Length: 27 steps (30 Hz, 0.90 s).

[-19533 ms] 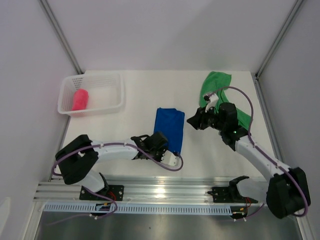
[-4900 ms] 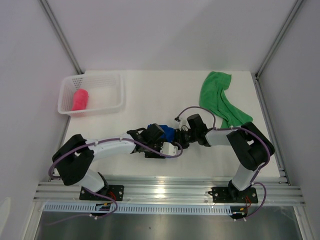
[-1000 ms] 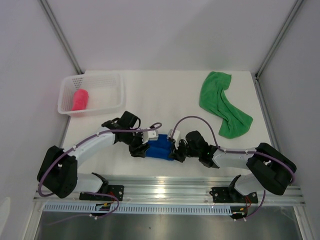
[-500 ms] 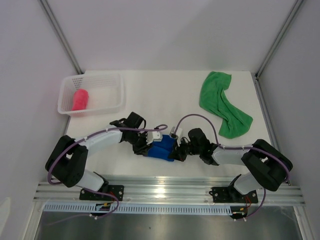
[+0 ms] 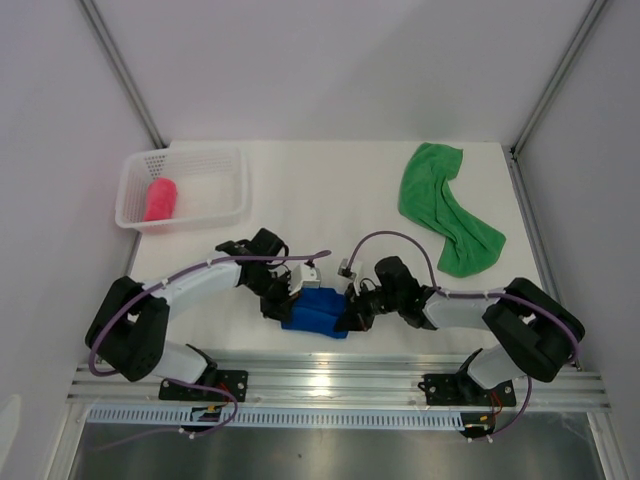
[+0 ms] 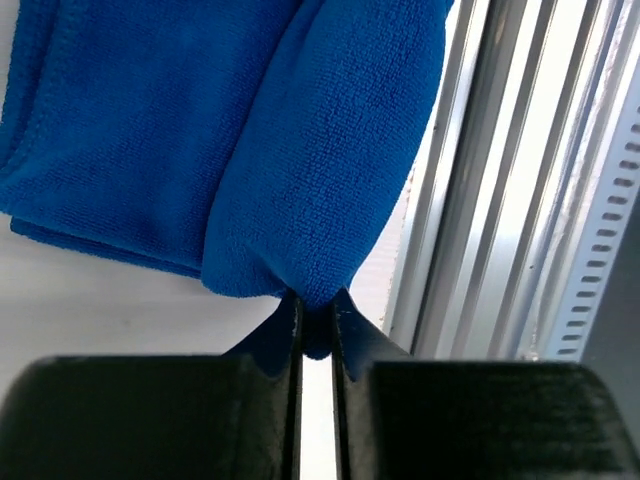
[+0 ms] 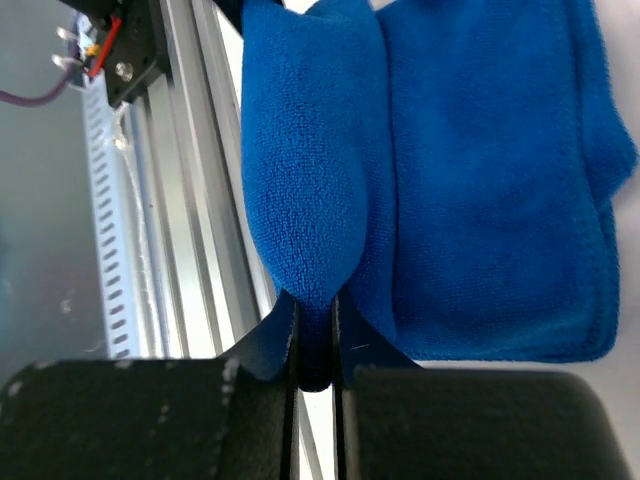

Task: Roll the towels
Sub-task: Roll the towel

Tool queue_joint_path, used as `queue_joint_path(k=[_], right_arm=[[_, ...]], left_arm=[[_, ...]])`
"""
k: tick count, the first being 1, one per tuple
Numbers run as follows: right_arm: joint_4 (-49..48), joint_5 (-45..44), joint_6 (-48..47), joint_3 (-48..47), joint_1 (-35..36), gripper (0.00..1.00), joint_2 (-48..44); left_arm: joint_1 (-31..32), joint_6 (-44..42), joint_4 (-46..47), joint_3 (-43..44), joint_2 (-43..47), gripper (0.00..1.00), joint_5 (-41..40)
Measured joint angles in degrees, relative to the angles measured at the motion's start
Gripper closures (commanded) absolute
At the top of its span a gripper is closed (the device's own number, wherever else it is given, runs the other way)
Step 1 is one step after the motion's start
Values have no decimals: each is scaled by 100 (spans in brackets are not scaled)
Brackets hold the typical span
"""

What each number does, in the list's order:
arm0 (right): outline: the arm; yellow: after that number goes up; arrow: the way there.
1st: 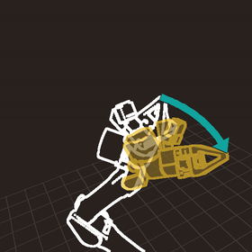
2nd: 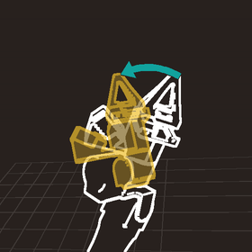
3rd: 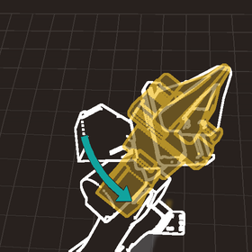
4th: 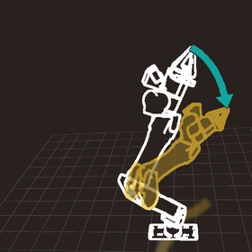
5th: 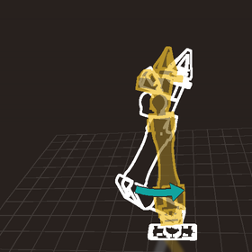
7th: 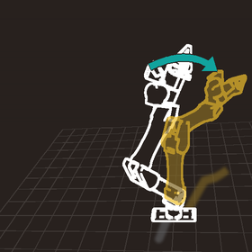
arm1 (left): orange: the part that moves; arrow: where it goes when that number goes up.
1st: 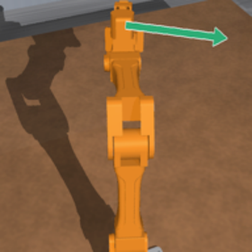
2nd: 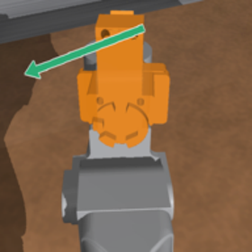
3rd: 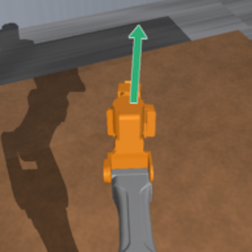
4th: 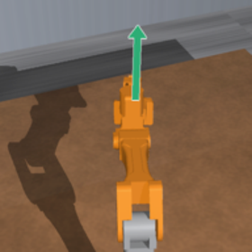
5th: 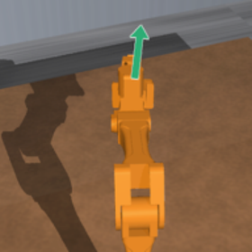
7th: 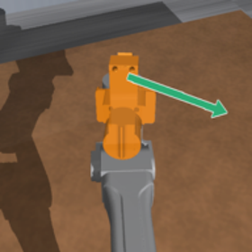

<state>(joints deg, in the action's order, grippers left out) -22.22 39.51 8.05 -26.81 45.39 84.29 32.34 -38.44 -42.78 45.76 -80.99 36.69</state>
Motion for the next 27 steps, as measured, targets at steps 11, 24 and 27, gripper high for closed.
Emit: queue_joint_path(k=[11,24,27], right_arm=[[118,887,452,-280,-826,100,629],[378,1484,695,-837,-1154,100,1421],[455,1526,778,-916,-1207,100,1508]], left_arm=[[-216,898,264,319,-337,49,-144],[-389,732,197,675,345,34,-570],[-387,662,179,723,404,35,-682]])
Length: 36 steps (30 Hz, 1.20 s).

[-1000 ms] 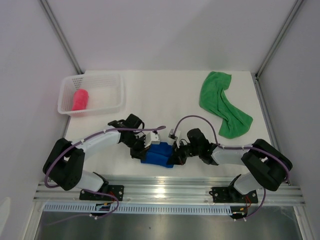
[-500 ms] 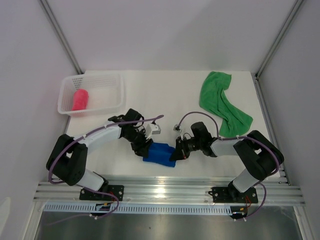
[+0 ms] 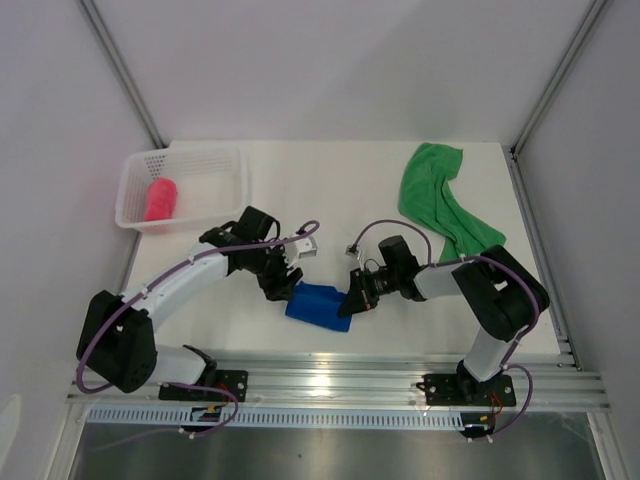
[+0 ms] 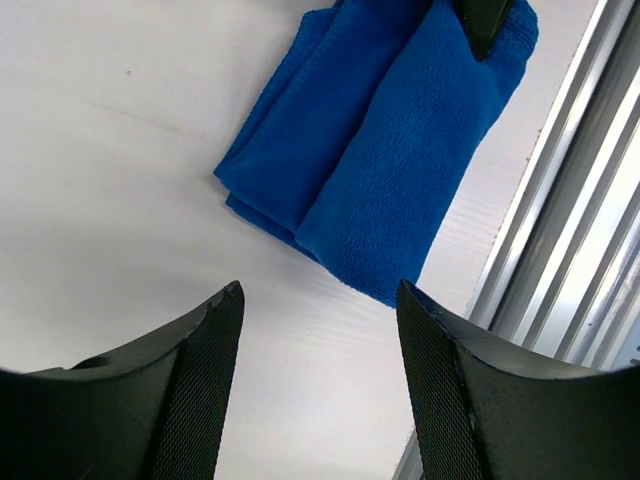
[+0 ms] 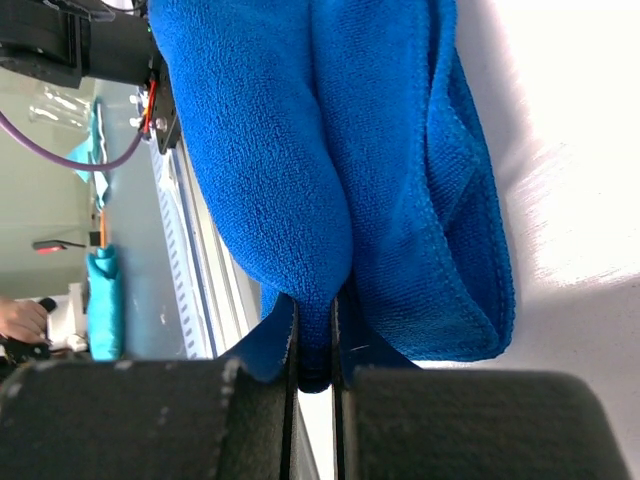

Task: Roll the towels
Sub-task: Roll the towel

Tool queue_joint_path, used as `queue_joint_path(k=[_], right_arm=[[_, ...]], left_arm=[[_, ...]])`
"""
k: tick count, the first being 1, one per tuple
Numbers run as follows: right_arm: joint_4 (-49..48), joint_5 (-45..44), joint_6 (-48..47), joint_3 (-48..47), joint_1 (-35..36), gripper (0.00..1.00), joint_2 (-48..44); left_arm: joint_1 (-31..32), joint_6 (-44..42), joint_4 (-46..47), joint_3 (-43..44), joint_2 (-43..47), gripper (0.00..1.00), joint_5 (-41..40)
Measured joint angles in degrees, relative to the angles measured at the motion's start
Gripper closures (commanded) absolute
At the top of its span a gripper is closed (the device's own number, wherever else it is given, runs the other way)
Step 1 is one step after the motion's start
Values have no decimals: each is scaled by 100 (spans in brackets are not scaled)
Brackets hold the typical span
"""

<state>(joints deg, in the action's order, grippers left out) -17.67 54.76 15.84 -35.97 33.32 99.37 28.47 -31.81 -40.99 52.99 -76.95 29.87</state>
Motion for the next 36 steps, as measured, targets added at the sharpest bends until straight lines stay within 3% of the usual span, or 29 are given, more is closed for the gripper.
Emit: queue_joint_path(k=[5,11,14,19,21,24,36], right_arm=[[33,13,184,-57,-24,97,72],[140,-50,321,-181,-50,92,155],[275,-55,350,-339,-72,90,273],[533,-142,341,-476,-83,84,306],[605,-232,337,-492,-83,75,267],[767,-553,236,-492,-74,61,76],[2763,-2870,-903,-955,107,52,-1609]], left_arm=[[136,-79,2,61,26,40,-197],[1045,-280,116,74,35,41,-282],[1327,-262,149,192,-328,50,-299],[1180,-114,413,426,-1311,52,-431],[1102,-59,531,426,-1497,52,-422],[1071,35,612,507,-1696,55,-417],[999,245,732,520,-1834,53,-271]])
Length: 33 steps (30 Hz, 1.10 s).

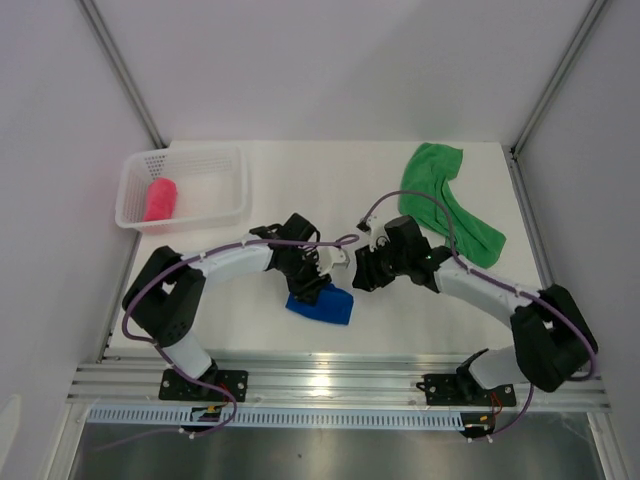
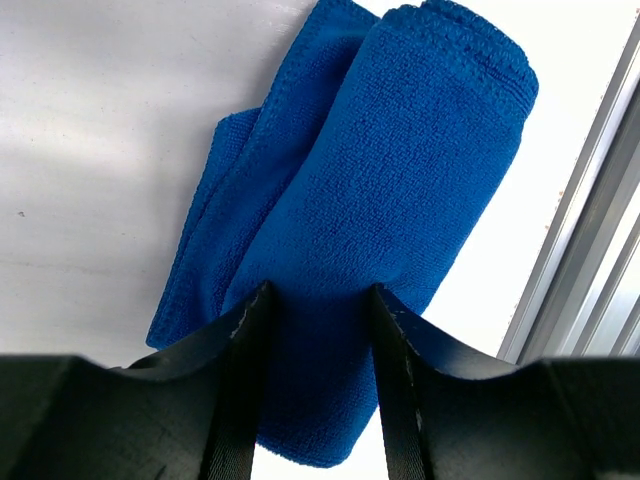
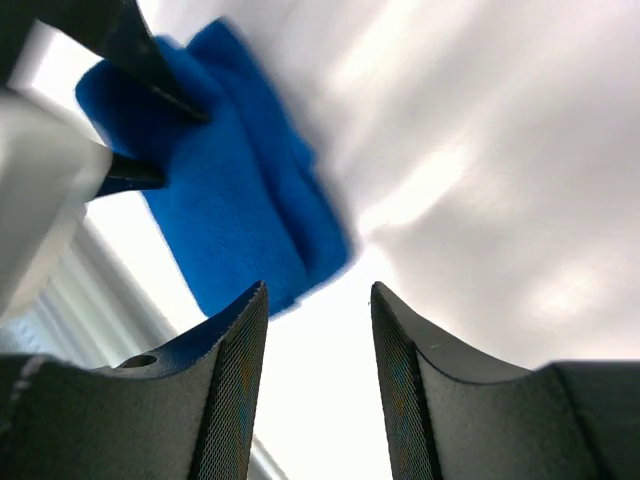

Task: Roll the towels
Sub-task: Roll the towel

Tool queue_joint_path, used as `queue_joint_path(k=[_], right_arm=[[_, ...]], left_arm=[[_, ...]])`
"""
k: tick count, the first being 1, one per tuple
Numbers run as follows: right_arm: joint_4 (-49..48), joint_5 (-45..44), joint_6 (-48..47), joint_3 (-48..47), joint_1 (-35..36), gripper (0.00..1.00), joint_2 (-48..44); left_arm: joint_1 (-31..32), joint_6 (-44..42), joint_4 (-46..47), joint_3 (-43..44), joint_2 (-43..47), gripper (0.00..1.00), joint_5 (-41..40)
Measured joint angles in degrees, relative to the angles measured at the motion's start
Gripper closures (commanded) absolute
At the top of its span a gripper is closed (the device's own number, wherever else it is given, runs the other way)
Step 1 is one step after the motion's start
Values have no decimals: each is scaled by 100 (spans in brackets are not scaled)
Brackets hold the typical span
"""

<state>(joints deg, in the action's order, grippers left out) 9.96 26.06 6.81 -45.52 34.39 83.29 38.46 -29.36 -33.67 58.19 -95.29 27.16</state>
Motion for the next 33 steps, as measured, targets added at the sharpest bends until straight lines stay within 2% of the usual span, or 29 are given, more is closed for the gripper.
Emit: queue_joint_path(k=[3,4,6,7,10,15,18,23,27,30,33], right_arm=[[448,-1014,-426,-74,199,51,-680],[599,-1537,-597,-74,358,48,-951],[761,-2549,-1021,-72,817,29,-1523],[772,-2868,-1198,-72,964,1,-1751],[372,-3390,-1805,79,1073,1,-2570],[-258,-3027,-2046,542,505,1,-3467],[-343,-2975,-2107,680,507,1,-3652],[-345,-3757,-2671,444,629,1,-3547],[-715,-4085,-2236,345,348,1,-3644],[-861,-3740,-1851,341,48,1,-3897],[-807,-3348,-1567,409,162,3,-3947]], left_arm=[[-52,48,7,-2,0,53,55],[-72,55,4,-2,-2,52,79],[-133,87,4,-2,-22,52,181],[-168,92,4,-2,-33,52,227],[-299,109,4,-2,-76,52,442],[-461,199,13,7,-173,52,723],[-501,240,15,7,-184,52,802],[-533,243,13,4,-188,52,846],[-551,240,70,-48,-155,51,866],[-553,243,103,-76,-136,51,866],[-555,245,103,-76,-136,51,868]])
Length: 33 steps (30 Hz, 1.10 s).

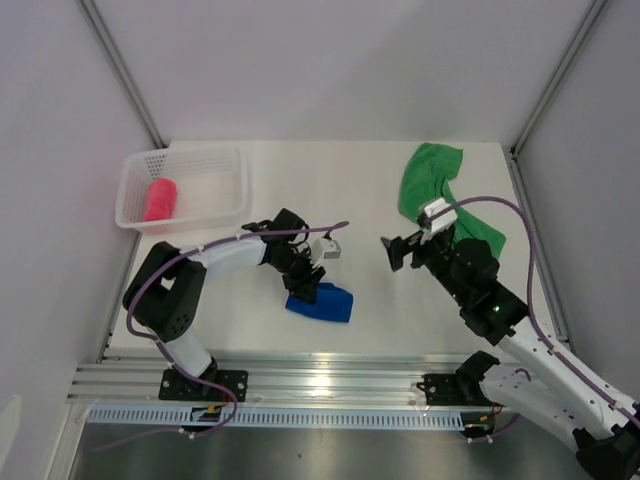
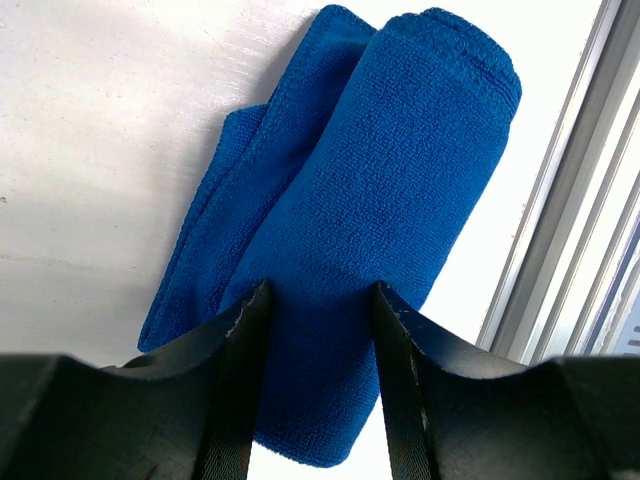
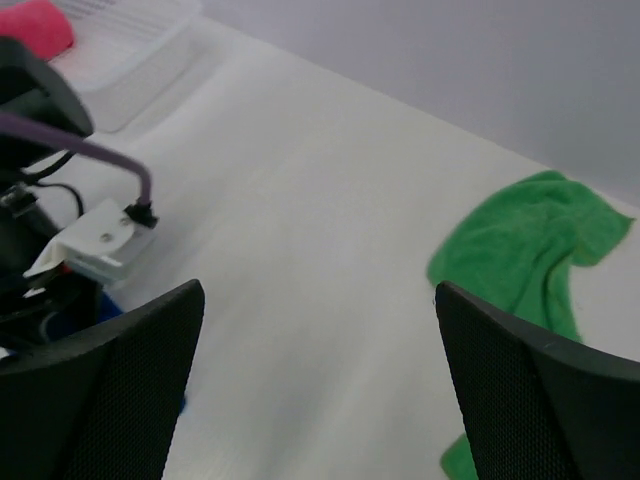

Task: Roll the towels
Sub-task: Roll the towel

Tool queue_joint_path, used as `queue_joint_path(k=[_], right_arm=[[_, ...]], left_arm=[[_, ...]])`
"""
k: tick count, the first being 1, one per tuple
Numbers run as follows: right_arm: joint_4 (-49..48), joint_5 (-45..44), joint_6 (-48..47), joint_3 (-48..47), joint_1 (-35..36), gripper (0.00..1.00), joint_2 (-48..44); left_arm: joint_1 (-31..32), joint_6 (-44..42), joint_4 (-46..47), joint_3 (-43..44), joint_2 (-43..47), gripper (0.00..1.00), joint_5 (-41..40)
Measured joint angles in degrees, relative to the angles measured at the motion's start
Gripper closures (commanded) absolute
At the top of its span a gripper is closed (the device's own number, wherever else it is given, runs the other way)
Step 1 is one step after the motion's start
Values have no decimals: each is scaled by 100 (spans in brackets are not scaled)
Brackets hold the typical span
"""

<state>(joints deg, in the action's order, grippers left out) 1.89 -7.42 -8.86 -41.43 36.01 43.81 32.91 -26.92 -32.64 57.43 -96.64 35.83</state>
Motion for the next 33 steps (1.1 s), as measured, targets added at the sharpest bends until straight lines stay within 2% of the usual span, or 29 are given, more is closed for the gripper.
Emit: queue_joint_path(k=[3,7,12,15,18,24,33], right_arm=[[-105,-81,208,538,752,5,-24],[-269,-581,245,1735,2369,5,96],[-662,-1224,-203,1864,3211,3,1390],[-1034,-1480,-568,1740,3451,3,2245],[-1307,-1545,-846,1617,3576,2,2728],[-1897,-1578,-1187,1408,3622,1,3248],[-2074,-1287,-1220,1355,3425,3,3864]], left_arm=[[-4,2,0,0,0,51,13],[-20,2,-2,0,-2,51,37],[-42,28,-4,7,-33,52,61],[-57,59,-2,13,-46,52,72],[-59,98,0,13,-46,52,72],[-63,101,-2,17,-50,52,74],[-63,98,-4,24,-59,49,72]])
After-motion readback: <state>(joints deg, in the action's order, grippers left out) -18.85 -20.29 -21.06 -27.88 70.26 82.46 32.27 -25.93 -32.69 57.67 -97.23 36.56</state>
